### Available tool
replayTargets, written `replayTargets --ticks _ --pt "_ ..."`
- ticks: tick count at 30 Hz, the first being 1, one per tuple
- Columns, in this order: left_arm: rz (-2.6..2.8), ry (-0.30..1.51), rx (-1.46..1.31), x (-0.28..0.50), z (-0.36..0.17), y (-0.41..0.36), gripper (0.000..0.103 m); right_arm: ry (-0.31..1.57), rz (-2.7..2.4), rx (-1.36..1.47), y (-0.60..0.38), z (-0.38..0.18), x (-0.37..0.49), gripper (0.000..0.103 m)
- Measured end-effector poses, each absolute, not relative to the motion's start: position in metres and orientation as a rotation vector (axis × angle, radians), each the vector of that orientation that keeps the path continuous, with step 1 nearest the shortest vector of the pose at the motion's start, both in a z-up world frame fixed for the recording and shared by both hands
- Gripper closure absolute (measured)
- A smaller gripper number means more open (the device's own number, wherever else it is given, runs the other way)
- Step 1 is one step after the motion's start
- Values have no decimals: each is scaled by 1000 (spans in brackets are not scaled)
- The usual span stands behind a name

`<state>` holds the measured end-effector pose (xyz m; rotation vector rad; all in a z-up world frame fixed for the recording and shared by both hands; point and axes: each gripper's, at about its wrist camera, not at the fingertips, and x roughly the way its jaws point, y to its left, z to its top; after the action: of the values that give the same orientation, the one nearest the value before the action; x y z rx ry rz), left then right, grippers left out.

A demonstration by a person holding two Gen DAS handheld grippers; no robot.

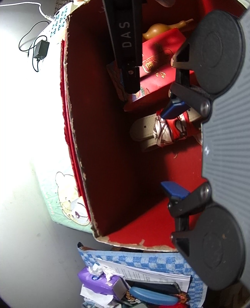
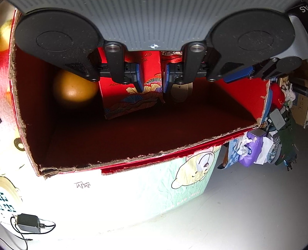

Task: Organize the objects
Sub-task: 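Withdraw the open right gripper up out of the red box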

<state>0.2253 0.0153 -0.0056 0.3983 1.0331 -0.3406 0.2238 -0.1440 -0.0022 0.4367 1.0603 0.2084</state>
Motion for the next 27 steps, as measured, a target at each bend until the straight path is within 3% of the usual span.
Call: replayTargets --ticks 19,27 --pt "-341 1024 417 225 -7 13 28 1050 207 438 -139 5 215 78" --pt "-333 955 427 218 0 16 28 946 214 390 -137 21 200 78"
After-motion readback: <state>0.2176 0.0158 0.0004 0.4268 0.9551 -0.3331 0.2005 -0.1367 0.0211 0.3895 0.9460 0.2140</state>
